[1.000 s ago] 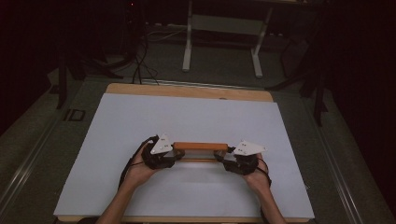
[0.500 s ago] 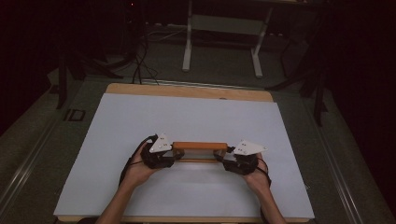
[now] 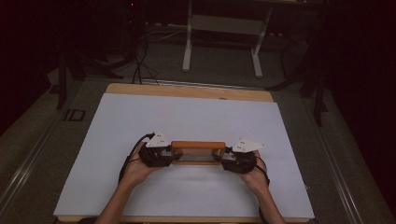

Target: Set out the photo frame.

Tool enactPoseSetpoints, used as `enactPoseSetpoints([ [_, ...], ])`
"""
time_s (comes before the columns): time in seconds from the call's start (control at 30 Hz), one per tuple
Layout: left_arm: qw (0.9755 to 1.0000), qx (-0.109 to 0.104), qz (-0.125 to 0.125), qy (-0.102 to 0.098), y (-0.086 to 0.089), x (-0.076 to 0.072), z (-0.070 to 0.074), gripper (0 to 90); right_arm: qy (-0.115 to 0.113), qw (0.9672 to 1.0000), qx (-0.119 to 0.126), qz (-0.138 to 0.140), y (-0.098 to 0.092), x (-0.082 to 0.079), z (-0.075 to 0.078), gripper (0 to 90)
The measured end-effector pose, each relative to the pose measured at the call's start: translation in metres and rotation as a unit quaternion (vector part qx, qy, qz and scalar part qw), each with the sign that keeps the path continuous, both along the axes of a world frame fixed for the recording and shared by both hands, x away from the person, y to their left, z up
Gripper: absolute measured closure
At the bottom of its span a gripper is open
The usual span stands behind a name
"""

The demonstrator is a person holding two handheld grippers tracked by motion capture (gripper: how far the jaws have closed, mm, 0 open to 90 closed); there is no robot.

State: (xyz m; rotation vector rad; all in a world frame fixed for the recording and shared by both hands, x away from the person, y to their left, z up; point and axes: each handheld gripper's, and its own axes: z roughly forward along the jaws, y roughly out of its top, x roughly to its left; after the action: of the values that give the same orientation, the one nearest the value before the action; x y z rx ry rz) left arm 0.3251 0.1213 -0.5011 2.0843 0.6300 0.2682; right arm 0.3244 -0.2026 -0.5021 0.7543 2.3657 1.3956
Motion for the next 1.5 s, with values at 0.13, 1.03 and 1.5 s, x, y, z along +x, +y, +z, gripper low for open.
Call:
enactPoseSetpoints([
  [0.13,0.9993,-0.017,0.0,0.032,0.004,0.004,-0.003,60.0,0.037,0.9993,0.008,0.005,0.0,0.006,-0.002,54.5],
  [1.03,0.9957,-0.038,0.025,0.081,0.006,0.015,-0.016,54.9,0.085,0.9954,0.038,-0.022,0.008,0.016,-0.013,49.0],
  [1.5,0.9955,-0.038,0.025,0.084,0.01,0.014,-0.016,54.7,0.085,0.9954,0.036,-0.025,0.007,0.016,-0.014,48.7],
])
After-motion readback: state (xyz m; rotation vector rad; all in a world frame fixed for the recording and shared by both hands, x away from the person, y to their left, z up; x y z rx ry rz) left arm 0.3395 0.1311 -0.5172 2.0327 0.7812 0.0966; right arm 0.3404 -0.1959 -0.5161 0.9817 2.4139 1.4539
